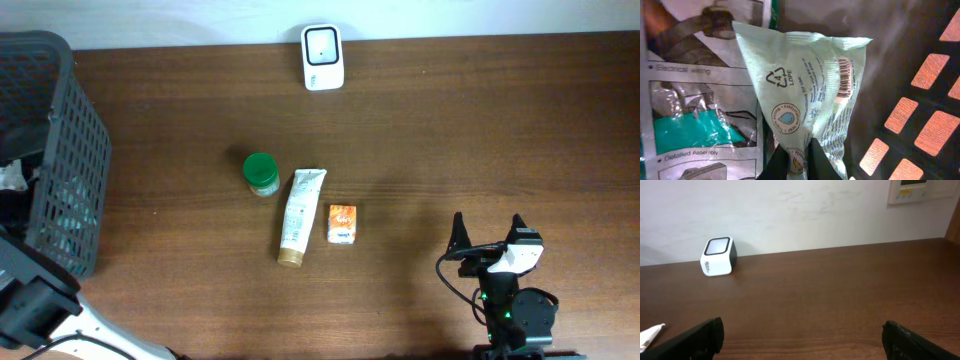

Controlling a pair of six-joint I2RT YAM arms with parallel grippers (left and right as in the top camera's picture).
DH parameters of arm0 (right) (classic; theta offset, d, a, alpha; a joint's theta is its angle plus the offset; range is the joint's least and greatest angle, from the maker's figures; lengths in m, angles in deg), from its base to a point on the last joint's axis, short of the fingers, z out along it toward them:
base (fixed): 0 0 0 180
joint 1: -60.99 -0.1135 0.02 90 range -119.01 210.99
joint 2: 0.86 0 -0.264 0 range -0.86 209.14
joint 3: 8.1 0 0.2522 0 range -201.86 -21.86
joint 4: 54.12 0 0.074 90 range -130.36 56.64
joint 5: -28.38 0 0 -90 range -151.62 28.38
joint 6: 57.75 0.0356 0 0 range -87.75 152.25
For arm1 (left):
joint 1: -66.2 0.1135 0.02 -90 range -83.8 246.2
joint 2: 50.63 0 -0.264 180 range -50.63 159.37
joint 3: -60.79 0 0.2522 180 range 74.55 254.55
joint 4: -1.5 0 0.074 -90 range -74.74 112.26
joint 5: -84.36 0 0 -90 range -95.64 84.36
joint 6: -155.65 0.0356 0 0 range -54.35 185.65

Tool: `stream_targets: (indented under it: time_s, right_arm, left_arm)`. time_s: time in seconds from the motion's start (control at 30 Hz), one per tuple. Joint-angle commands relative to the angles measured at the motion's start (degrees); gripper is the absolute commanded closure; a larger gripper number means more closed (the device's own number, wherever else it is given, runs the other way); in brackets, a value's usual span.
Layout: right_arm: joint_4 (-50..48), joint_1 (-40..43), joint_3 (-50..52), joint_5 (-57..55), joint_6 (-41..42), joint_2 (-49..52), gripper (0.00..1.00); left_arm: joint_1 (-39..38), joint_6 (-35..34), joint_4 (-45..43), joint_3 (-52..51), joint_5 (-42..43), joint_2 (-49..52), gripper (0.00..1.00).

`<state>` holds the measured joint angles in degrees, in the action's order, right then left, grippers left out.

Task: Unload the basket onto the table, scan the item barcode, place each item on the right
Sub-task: 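Reach into the basket and grasp the pale green wipes packet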

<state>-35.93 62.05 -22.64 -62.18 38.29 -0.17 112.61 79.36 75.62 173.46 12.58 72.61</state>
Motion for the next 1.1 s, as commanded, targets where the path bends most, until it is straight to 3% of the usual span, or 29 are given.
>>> stream_targets:
  time_s: [0.0,0.13,0.23,0.3,0.33,0.4,0.5,0.6,0.73,0.9,1.0,1.07]
  right_arm:
    - [0.15,-0.35,0.46,0.09,0.37,-0.44,0.02]
    - [0.15,-0.35,0.46,0.09,0.37,-0.44,0.02]
    - [0.13,-0.35,0.46,0.09,0.37,-0.44,0.02]
    - [0.15,-0.35,0.46,0.09,0.37,-0.44,0.02]
    - [0.13,-0.35,0.46,0.09,0.37,-0.44,0.02]
    - [0.13,-0.35,0.46,0.09,0.37,-0.44,0.02]
    - [0.15,-0.35,0.46,0.09,0.37,-0.44,0.02]
    - [0.15,-0.35,0.46,0.09,0.37,-0.44,0.02]
    - [0.13,-0.35,0.46,0.09,0.37,-0.44,0.02]
    - [0.15,-0.35,0.46,0.09,0.37,-0.44,0.02]
    - [0.13,-0.35,0.46,0.09,0.37,-0.44,0.02]
    - [0.15,-0.35,0.46,0.09,0.37,-0.44,0.02]
  left_arm:
    - [0.11,-4.66,1.53,8.07,-1.25,-6.23,1.00]
    - [0.09,-14.40,1.20,20.90,-0.33,-17.20,1.00]
    - [-3.32,-13.11,-1.11,24.46,2.78,-26.64,1.00]
    - [-4.66,-12.87,0.42,23.41,-0.09,-26.10,0.85]
    - [-4.61,-12.90,2.62,21.18,-0.20,-24.76,0.66]
    - [-4.24,-12.87,5.18,14.43,-0.22,-21.05,0.48]
    - [-2.45,-12.98,3.85,5.88,0.00,-15.23,0.46]
    - [-0.33,-8.76,2.93,4.13,0.00,-10.54,0.32]
    - [0.15,3.87,3.06,4.07,-0.48,-3.63,0.30]
    - [0.26,8.79,3.23,3.52,-1.49,2.25,0.32]
    - [0.26,9.14,1.16,1.73,-1.11,3.41,0.37]
    - [0.24,9.14,-0.46,1.62,1.99,3.41,0.50]
